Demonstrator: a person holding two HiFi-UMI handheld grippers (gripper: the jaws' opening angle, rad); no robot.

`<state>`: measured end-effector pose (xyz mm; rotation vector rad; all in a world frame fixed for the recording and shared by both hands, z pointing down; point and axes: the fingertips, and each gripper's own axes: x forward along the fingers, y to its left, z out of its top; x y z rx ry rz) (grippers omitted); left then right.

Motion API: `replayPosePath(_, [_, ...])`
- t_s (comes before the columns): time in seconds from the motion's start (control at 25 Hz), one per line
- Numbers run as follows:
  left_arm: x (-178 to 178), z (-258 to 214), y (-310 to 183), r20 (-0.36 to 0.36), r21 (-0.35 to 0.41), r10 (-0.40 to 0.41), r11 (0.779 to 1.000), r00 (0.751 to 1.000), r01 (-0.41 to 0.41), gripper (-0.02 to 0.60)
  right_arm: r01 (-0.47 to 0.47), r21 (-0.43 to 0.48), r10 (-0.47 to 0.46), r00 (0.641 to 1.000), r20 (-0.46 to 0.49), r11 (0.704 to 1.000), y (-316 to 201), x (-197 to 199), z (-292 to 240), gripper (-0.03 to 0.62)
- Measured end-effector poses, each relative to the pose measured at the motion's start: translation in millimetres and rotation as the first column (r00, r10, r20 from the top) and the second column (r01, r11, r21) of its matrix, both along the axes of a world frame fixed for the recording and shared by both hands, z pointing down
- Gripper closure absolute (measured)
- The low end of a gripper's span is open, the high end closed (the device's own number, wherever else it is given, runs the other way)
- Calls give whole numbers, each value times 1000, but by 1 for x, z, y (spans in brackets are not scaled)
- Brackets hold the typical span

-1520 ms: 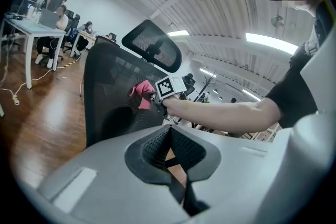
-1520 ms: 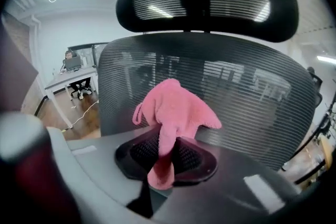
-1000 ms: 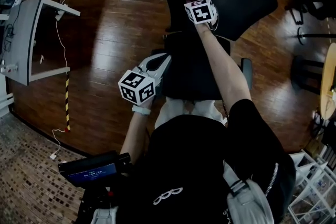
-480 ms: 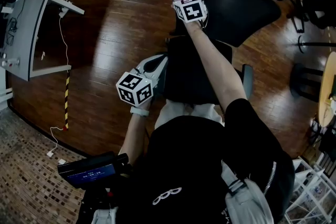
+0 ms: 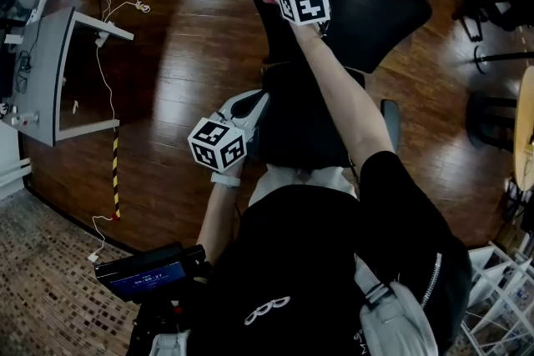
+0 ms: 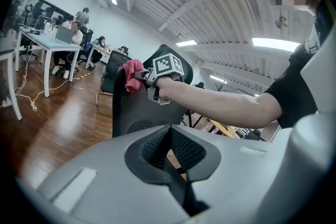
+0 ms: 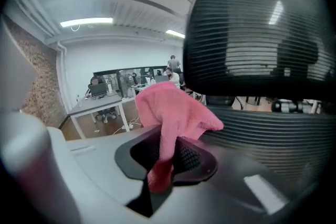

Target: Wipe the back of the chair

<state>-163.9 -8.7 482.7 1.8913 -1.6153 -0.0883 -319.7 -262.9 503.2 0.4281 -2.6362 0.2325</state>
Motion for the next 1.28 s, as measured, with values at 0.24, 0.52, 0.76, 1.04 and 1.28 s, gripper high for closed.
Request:
replayPosePath(0.24, [23,-5,-21,17,-7,42,999,999,-42,589,-87,-8,87,996,-2,996,-55,55,1,549])
replayPosePath(0.52, [60,-10,-57,33,-18,108,994,994,-107,589,-190,-21,191,982,5,981,-122,137,2,548])
replayPosePath(0.76, [104,-13,-85,49,-19,165,986,985,-165,589,-279,-18,279,960,12,960,-165,216,0,548])
replayPosePath(1.04, [152,-19,-113,58,-8,200,980,978,-200,589,-344,-18,344,939,10,939,-207,299,-1,548])
replayPosePath(1.28, [179,-25,-120,72,7,183,983,981,-184,589,-378,2,378,926,5,926,-227,354,-1,548])
